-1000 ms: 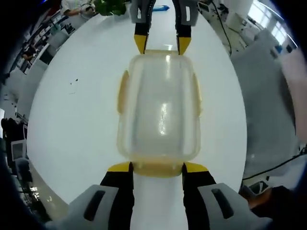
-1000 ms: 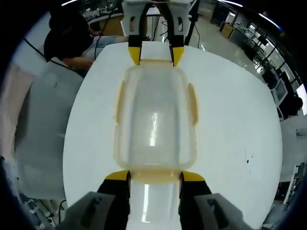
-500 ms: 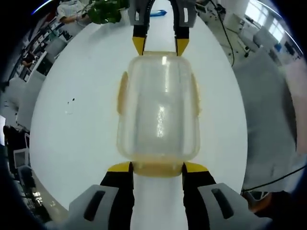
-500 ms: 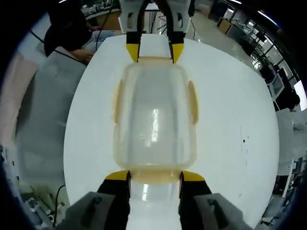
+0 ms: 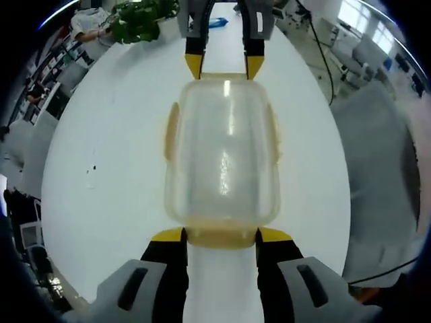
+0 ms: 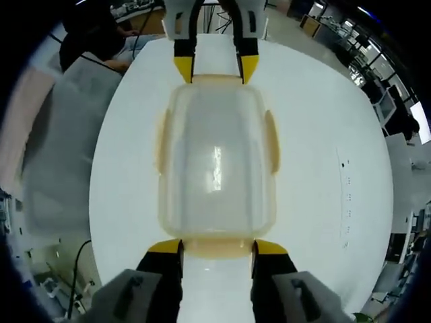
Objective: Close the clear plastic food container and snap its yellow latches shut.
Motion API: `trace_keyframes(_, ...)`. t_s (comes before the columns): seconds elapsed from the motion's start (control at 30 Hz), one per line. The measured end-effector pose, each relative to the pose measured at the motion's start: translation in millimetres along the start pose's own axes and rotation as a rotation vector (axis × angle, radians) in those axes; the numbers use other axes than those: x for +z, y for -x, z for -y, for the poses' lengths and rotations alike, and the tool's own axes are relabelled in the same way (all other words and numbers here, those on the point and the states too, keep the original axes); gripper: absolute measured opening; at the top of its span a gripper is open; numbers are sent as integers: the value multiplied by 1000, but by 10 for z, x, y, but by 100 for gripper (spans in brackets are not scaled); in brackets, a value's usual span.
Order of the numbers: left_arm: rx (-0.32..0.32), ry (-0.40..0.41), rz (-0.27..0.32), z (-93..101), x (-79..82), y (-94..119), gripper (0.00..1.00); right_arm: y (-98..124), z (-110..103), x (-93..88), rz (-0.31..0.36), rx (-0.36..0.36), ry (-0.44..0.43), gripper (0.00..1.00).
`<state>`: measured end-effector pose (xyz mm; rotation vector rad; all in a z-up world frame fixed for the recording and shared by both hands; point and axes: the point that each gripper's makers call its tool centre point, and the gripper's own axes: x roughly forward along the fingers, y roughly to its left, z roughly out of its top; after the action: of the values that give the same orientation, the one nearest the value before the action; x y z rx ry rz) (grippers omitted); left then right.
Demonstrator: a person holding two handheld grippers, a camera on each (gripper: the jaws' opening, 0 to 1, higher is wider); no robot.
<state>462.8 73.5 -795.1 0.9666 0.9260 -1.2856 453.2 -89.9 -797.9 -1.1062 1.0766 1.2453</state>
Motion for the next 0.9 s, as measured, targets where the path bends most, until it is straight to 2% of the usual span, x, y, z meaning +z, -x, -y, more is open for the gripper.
trace_keyframes(0.33, -13, -14, 17, 6, 237, -117, 37, 7, -17, -269, -24, 15, -22, 37)
trace_keyframes(0.9, -19, 4, 27, 12, 348, -237, 37, -33, 22, -424, -42, 28, -13, 37)
